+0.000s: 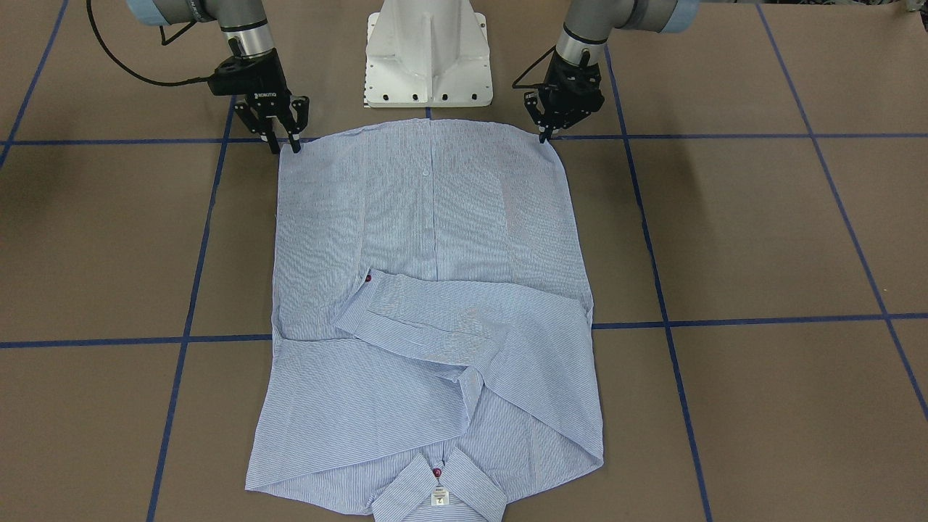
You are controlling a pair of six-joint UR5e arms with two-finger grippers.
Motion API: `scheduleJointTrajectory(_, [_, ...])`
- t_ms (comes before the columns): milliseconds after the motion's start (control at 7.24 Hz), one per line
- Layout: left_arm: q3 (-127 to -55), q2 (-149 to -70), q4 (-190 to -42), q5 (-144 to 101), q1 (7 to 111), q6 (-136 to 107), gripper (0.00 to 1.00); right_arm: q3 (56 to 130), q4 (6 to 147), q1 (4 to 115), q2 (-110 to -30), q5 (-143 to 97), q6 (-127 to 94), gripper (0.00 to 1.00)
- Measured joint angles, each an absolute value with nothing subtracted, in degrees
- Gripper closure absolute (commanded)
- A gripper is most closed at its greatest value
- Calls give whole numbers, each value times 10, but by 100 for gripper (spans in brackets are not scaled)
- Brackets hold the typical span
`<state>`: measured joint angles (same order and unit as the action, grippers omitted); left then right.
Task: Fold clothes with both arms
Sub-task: 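Lower both grippers to the hem corners nearest the robot and grasp, then lift the hem with both grippers and fold it toward the collar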
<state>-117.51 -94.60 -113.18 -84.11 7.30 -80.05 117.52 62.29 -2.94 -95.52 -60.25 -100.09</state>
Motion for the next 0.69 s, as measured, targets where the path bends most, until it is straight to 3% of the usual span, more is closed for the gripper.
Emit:
scheduleJointTrajectory(138, [-1175, -946, -1132, -841, 73, -800, 100, 1175, 626, -31, -951, -602, -1001, 100])
scheduleJointTrajectory(691, [-1182, -948, -1132, -843, 73, -799, 100, 1181, 648, -34, -945, -602, -1000, 100])
